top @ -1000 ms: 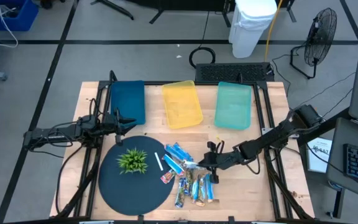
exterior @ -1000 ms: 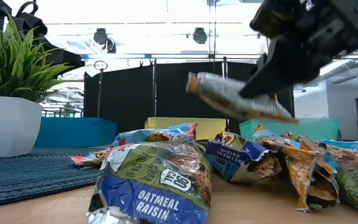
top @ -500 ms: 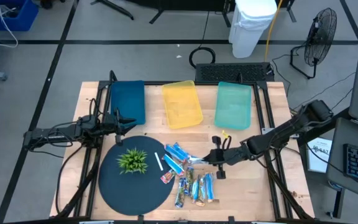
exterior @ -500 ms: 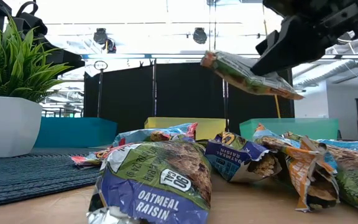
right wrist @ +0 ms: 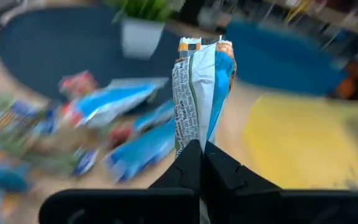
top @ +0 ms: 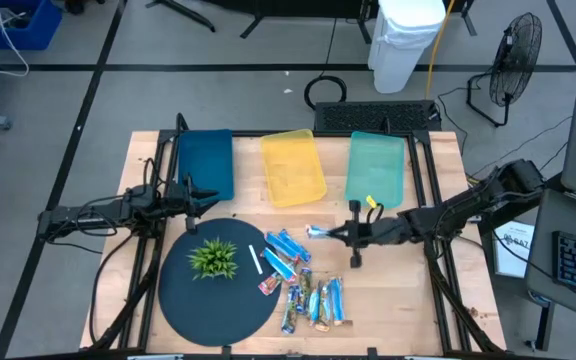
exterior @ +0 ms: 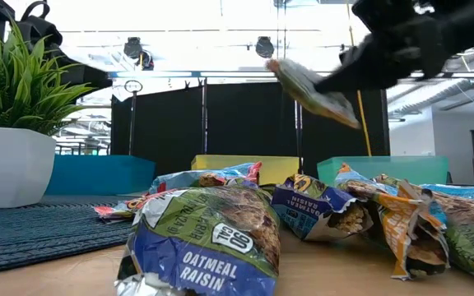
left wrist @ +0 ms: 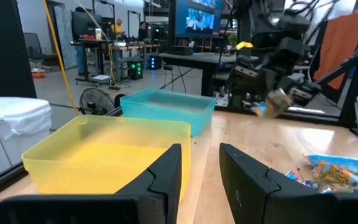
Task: Pick and place Granola Bars by type
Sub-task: Put the yellow granola bar into the blue bin
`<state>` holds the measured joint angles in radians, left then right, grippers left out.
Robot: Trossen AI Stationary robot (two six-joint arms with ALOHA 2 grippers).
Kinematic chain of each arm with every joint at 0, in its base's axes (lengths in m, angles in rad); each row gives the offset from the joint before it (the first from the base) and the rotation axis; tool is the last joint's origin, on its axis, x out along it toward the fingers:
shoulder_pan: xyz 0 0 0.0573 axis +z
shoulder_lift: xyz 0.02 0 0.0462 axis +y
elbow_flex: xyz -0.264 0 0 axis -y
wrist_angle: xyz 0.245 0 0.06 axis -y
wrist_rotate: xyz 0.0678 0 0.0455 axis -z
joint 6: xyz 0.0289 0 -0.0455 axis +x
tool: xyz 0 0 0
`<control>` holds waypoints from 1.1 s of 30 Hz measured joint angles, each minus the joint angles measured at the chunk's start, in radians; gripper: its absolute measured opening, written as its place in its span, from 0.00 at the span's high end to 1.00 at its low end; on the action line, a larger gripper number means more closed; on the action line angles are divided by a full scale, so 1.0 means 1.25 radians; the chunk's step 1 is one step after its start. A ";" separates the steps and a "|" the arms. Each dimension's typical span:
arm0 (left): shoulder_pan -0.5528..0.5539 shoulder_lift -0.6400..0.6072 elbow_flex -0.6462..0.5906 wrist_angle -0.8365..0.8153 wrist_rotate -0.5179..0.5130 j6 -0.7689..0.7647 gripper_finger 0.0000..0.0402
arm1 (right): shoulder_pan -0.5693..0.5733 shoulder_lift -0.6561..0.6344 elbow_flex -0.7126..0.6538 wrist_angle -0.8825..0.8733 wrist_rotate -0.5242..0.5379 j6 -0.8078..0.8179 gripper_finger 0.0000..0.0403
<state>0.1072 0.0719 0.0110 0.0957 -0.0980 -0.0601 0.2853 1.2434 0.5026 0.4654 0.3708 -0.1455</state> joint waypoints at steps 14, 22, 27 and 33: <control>0.000 0.000 0.000 0.099 -0.009 -0.044 0.72 | -0.289 0.005 -0.093 0.408 -0.368 -0.069 1.00; 0.000 0.027 0.000 0.166 -0.115 -0.106 0.72 | -0.410 0.027 -0.079 0.491 -0.470 -0.046 1.00; 0.000 0.184 0.000 0.239 -0.155 -0.166 0.72 | -0.454 0.118 -0.007 0.498 -0.552 -0.016 1.00; -0.001 0.477 0.024 0.576 -0.117 -0.119 0.71 | -0.454 0.244 0.093 0.498 -0.551 -0.024 1.00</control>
<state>0.1062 0.6683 0.0404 0.8163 -0.2438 -0.2082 -0.2825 1.5487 0.6184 1.0878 -0.3180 -0.1760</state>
